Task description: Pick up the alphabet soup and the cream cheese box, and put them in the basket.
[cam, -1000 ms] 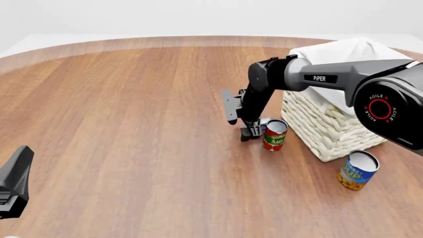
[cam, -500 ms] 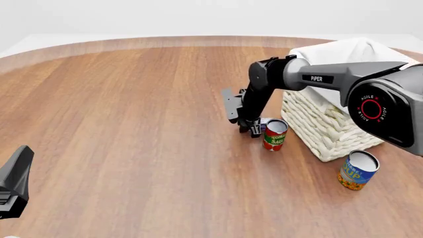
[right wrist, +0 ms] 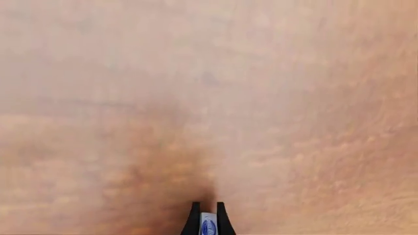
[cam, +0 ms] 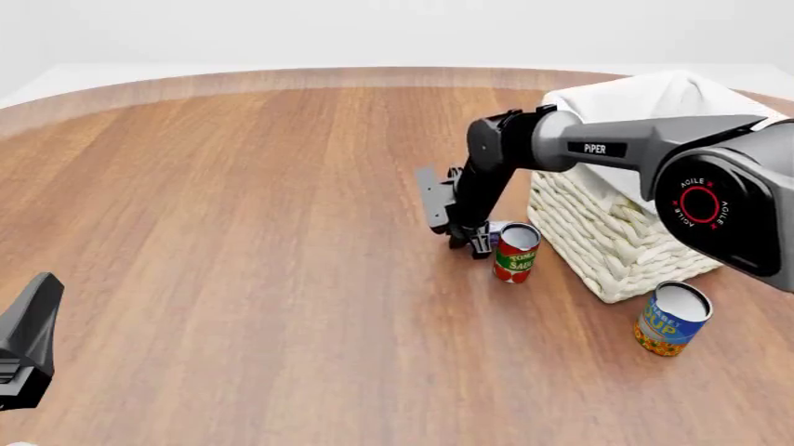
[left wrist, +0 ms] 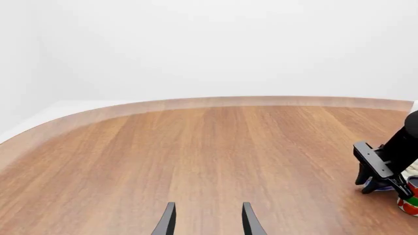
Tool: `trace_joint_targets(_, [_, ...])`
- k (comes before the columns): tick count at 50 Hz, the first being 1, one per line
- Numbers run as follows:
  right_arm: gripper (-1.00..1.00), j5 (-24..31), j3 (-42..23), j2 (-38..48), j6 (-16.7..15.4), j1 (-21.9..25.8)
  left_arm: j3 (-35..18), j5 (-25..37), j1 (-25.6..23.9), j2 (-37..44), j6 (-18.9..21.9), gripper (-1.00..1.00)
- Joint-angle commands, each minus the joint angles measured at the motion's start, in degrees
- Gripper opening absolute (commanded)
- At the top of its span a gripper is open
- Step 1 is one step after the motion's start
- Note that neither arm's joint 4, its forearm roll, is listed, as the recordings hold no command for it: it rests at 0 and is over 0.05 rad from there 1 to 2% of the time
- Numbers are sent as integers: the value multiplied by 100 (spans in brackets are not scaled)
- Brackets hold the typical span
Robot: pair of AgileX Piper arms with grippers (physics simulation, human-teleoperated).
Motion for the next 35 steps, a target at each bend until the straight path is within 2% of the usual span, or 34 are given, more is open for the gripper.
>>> trace_joint_targets(1, [-100, -102, 9, 142, -27, -3, 0, 0, 0, 0, 0, 100])
trace_joint_targets(35, [-100, 68, -282, 111, -207, 78, 0, 0, 0, 0, 0, 100])
